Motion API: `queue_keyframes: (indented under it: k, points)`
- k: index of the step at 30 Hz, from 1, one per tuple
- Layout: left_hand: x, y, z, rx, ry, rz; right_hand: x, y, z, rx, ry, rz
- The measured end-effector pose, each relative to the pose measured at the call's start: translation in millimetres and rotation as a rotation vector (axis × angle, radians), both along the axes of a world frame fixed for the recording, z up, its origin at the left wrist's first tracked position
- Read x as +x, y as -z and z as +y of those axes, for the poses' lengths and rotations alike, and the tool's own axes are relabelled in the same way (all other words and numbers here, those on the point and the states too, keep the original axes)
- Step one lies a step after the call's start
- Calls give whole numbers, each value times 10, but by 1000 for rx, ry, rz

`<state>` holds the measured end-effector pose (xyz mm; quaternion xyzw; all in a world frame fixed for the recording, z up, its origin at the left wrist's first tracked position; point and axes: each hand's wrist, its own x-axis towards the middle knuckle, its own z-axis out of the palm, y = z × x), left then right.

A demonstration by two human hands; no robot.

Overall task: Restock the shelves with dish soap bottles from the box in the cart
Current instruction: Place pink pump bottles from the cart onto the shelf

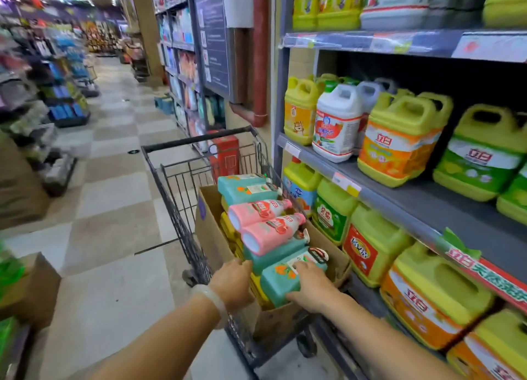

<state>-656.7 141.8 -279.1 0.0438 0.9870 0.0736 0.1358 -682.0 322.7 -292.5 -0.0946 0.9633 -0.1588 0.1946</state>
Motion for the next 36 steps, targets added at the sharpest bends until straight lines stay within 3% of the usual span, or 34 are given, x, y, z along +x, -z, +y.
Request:
queue_keyframes:
  k: [10,16,19,23,28,32,36]
  points:
    - [-1976,296,-206,53,220,-127,-1328,356,-310,-131,371,-112]
    - [-2758,497,-267,78,320,-311,-1971,459,-673,-455,651,-147]
    - [-2913,628,-235,65,374,-364,-2176,647,-750,-602,808,-221]
    - [-3000,733,-130,-51,490,-318,-2334,884,-791,-803,1186,-426]
    - [-3130,773,-76,-102,549,-347,-2406,1003,-757,-841,1262,-546]
    - [-3169,871,11,18,565,-467,-2362,1034,-748,-898,1321,-599]
    - [-3179,849,57,-97,654,-355,-2350,1060,-771,-999,1390,-548]
